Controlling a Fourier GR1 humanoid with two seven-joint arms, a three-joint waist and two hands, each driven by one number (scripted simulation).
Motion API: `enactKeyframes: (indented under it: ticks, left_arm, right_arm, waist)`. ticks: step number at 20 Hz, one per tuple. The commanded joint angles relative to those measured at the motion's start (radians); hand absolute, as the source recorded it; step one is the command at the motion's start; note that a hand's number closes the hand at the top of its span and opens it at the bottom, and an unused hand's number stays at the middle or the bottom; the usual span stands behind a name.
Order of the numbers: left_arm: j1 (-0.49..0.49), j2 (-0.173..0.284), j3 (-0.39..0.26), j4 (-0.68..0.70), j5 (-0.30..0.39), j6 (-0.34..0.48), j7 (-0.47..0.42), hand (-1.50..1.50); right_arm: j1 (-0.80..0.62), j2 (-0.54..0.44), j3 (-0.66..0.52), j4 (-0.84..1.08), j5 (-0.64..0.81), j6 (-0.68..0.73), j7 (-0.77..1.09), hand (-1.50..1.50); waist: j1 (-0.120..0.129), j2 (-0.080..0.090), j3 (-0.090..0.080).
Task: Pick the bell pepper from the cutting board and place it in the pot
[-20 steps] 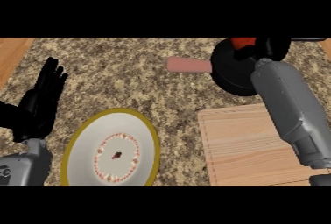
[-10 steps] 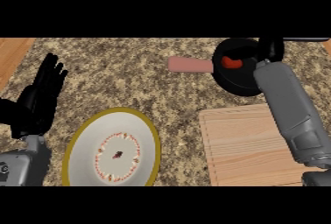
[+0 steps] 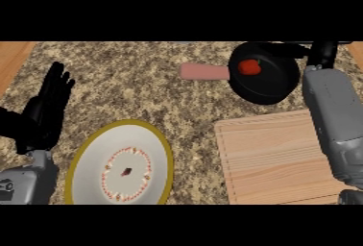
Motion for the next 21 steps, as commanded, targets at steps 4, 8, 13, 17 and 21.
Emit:
enactKeyframes:
  ticks: [4, 8, 13, 17, 21]
  left_arm:
    - [-0.006, 0.03, 0.062, 0.026, 0.04, -0.037, -0.013, 0.0]
    - [0.053, 0.008, 0.025, -0.042, -0.014, -0.004, 0.006, 0.0]
    - [0.056, 0.029, 0.056, -0.068, 0.028, -0.047, 0.038, 0.0]
    - [0.028, -0.02, 0.019, -0.043, -0.011, -0.009, 0.034, 0.0]
    - [0.028, -0.008, 0.046, -0.018, -0.001, -0.042, 0.003, 0.0]
  right_arm:
    - [0.124, -0.112, -0.065, -0.083, -0.132, 0.166, -0.058, -1.5]
    - [0.191, -0.146, -0.035, -0.238, -0.171, 0.263, 0.038, -1.5]
    - [0.301, -0.208, -0.047, -0.286, -0.237, 0.36, 0.022, -1.5]
    - [0.373, -0.238, -0.042, -0.32, -0.259, 0.395, 0.005, -1.5]
    - [0.363, -0.232, -0.014, -0.35, -0.285, 0.375, 0.044, -1.5]
  waist:
    - [-0.019, -0.007, -0.001]
    - [-0.027, -0.014, -0.002]
    - [-0.019, -0.01, -0.001]
    - [-0.019, -0.008, -0.001]
    - [-0.015, -0.008, -0.001]
